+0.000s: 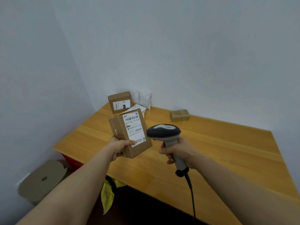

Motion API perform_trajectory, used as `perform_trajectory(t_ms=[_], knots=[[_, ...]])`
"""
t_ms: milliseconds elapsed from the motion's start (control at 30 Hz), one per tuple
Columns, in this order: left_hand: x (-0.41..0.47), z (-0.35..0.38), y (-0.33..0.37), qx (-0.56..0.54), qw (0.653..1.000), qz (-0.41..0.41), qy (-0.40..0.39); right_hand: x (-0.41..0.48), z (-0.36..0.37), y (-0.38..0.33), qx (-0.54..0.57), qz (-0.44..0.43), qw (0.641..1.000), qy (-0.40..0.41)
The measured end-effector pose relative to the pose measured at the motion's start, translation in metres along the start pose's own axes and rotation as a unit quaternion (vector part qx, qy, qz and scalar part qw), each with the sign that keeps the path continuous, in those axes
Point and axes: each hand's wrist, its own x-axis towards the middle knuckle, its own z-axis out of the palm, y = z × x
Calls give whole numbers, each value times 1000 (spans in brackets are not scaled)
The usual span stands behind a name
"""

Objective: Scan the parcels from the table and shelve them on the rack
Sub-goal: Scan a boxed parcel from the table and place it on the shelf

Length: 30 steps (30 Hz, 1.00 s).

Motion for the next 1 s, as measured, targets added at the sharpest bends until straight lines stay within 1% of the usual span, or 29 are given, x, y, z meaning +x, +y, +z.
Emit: perform_trajectory(t_ms=[133, 433, 700, 1000], knots=[[0, -3, 1, 4, 1000, 0, 0, -1, 3, -9, 8, -23, 1000, 9], [4, -7, 2, 6, 1000, 4, 2, -3, 10, -19, 21, -41, 998, 30], [12, -14, -2, -6, 1000, 6, -1, -1, 20, -25, 16, -34, 998, 40], [25, -34, -6, -8, 1000, -1, -15, 6, 48, -32, 9, -25, 998, 60]])
